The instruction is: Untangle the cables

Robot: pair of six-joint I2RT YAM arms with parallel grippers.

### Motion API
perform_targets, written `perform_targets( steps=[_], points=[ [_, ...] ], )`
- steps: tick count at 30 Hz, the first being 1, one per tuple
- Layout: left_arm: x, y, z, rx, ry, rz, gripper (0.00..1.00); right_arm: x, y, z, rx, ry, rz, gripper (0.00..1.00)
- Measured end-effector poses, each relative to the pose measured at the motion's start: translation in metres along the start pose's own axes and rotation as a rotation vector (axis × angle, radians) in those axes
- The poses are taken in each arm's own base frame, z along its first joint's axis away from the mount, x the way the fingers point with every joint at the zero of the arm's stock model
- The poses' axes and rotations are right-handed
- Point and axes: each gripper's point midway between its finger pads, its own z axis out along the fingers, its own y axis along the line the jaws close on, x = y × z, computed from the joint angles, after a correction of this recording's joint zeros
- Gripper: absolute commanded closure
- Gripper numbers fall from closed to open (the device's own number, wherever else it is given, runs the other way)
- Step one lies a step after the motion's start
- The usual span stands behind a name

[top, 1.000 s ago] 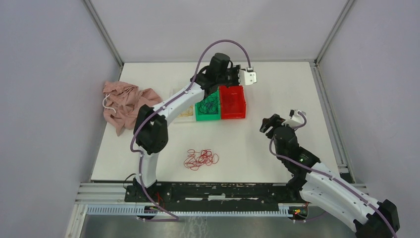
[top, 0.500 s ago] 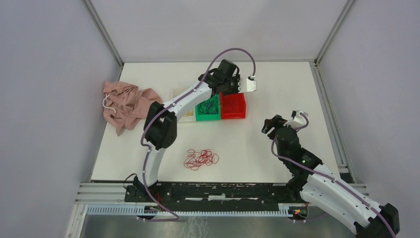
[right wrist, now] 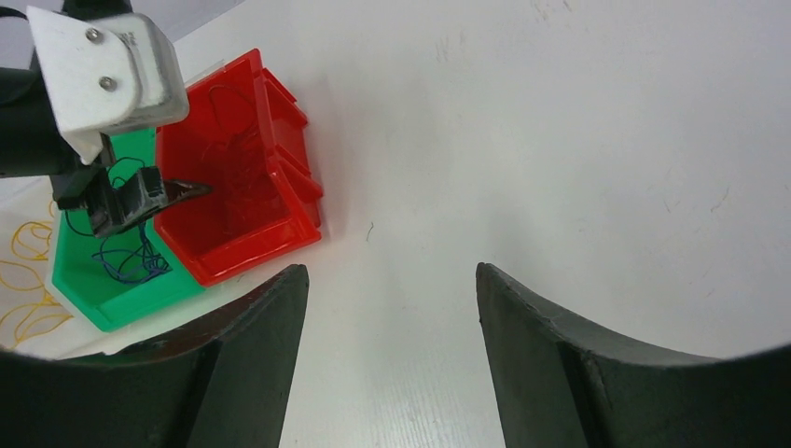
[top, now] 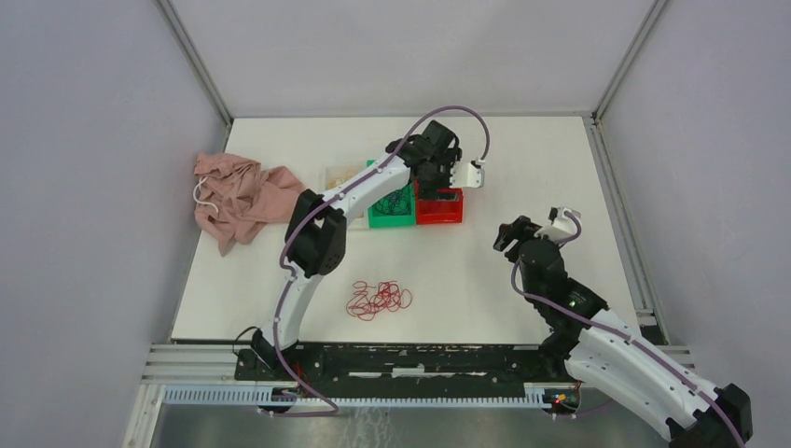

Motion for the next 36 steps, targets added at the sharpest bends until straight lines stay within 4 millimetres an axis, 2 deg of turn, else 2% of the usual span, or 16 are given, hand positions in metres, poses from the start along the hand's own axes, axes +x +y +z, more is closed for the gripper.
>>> perform_targets(
  steps=[1,2,3,7,11,14,15,18,21,23,25,28,30,33,36],
  points=[
    [-0.003,0.002,-0.003,0.006,-0.001,0.004,0.12,0.000,0.000,0.000,-0.001,0.000,-0.002,0.27],
    [-0.006,0.004,-0.007,0.008,-0.005,0.010,0.03,-0.001,0.001,0.000,-0.003,0.000,-0.003,0.27],
    [-0.010,0.007,-0.013,0.011,-0.011,0.015,0.00,-0.001,0.002,-0.001,-0.007,0.001,-0.005,0.27],
    [-0.032,0.022,-0.044,-0.003,-0.074,0.028,0.00,0.000,0.010,0.000,-0.035,0.026,-0.026,0.26],
    [-0.041,0.016,-0.087,0.023,-0.098,0.027,0.01,0.008,0.030,0.003,-0.095,0.094,-0.062,0.26],
    [-0.043,0.003,-0.133,0.040,-0.115,0.025,0.00,0.026,0.051,0.007,-0.174,0.179,-0.100,0.26],
    [-0.041,-0.003,-0.146,0.044,-0.119,0.023,0.00,0.034,0.059,0.007,-0.209,0.212,-0.112,0.28],
    [-0.028,-0.038,-0.188,0.094,-0.128,-0.010,0.01,0.067,0.092,0.007,-0.358,0.360,-0.152,0.30],
    [-0.012,-0.067,-0.216,0.123,-0.143,-0.075,0.00,0.113,0.129,-0.001,-0.517,0.552,-0.212,0.31],
    [0.005,-0.084,-0.232,0.124,-0.147,-0.143,0.01,0.144,0.153,-0.017,-0.625,0.661,-0.269,0.31],
    [0.020,-0.093,-0.242,0.092,-0.153,-0.206,0.01,0.171,0.176,-0.041,-0.741,0.748,-0.327,0.33],
    [0.040,-0.106,-0.258,0.032,-0.162,-0.269,0.01,0.202,0.203,-0.075,-0.888,0.841,-0.385,0.33],
    [0.043,-0.113,-0.266,0.000,-0.179,-0.283,0.01,0.215,0.212,-0.087,-0.940,0.878,-0.405,0.34],
    [0.047,-0.125,-0.275,-0.035,-0.212,-0.297,0.01,0.228,0.213,-0.091,-0.956,0.905,-0.430,0.36],
    [0.053,-0.137,-0.273,-0.050,-0.228,-0.297,0.00,0.239,0.214,-0.090,-0.947,0.921,-0.455,0.39]
  ],
)
